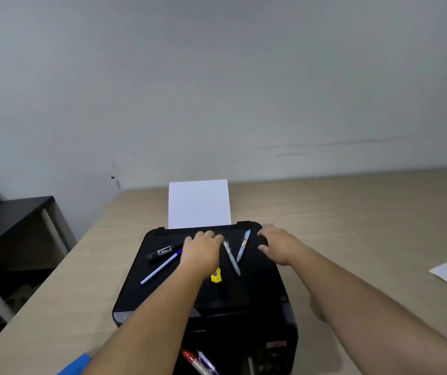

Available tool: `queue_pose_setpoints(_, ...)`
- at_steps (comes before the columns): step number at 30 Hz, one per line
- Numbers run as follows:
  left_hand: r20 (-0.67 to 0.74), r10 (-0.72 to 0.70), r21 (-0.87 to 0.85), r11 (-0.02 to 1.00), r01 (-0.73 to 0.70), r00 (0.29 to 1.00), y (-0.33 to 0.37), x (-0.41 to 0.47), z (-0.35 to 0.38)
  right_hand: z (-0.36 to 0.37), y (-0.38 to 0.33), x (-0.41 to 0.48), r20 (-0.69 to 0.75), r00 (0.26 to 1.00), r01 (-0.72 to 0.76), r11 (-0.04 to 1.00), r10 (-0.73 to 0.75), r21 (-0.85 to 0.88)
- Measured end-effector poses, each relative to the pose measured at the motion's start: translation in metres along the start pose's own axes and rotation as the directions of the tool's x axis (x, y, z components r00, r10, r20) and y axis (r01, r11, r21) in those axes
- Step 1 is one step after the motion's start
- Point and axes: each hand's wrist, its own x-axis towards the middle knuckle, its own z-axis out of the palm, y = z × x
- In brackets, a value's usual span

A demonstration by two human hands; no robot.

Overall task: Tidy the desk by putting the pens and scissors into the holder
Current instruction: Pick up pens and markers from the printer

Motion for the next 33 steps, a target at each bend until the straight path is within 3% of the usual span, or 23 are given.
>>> queue_pose_setpoints(3,0.037,0.147,0.048,0.988,-0.149,0.988,0.002,0.017,0.016,0.017,-0.007,0.019,0.026,1.0,0.017,1.0,-0.017,-0.004)
queue_pose_setpoints(8,0.073,0.392,-0.039,0.92,-0.39,0.917,-0.003,0.042,0.032,0.04,-0.012,0.039,0.025,0.991,0.13,0.985,-0.128,-0.116)
queue_pose_setpoints(13,0.113,0.52,-0.104,0.853,-0.511,0.846,-0.001,0.054,0.035,0.046,-0.007,0.044,-0.044,0.99,0.131,0.982,-0.138,-0.133)
queue_pose_setpoints(19,0.132,0.604,-0.123,0.797,-0.591,0.786,0.001,0.056,0.034,0.046,-0.005,0.039,-0.029,0.989,0.132,0.966,-0.142,-0.223)
queue_pose_setpoints(23,0.105,0.636,-0.14,0.771,-0.622,0.765,-0.002,0.054,0.029,0.05,-0.003,0.033,-0.042,0.992,0.109,0.978,-0.118,-0.177)
queue_pose_setpoints(26,0.046,0.597,-0.207,0.79,-0.577,0.801,-0.009,0.058,0.014,0.038,0.001,0.027,-0.096,0.993,0.061,0.99,-0.074,-0.13)
queue_pose_setpoints(29,-0.068,0.494,-0.347,0.803,-0.485,0.867,-0.013,0.067,-0.003,0.014,0.009,0.019,-0.283,0.957,-0.018,0.99,0.058,0.141)
queue_pose_setpoints(33,-0.199,0.324,-0.615,0.693,-0.376,0.925,0.007,0.08,-0.025,-0.029,0.033,0.002,-0.455,0.852,-0.072,0.919,0.259,0.389)
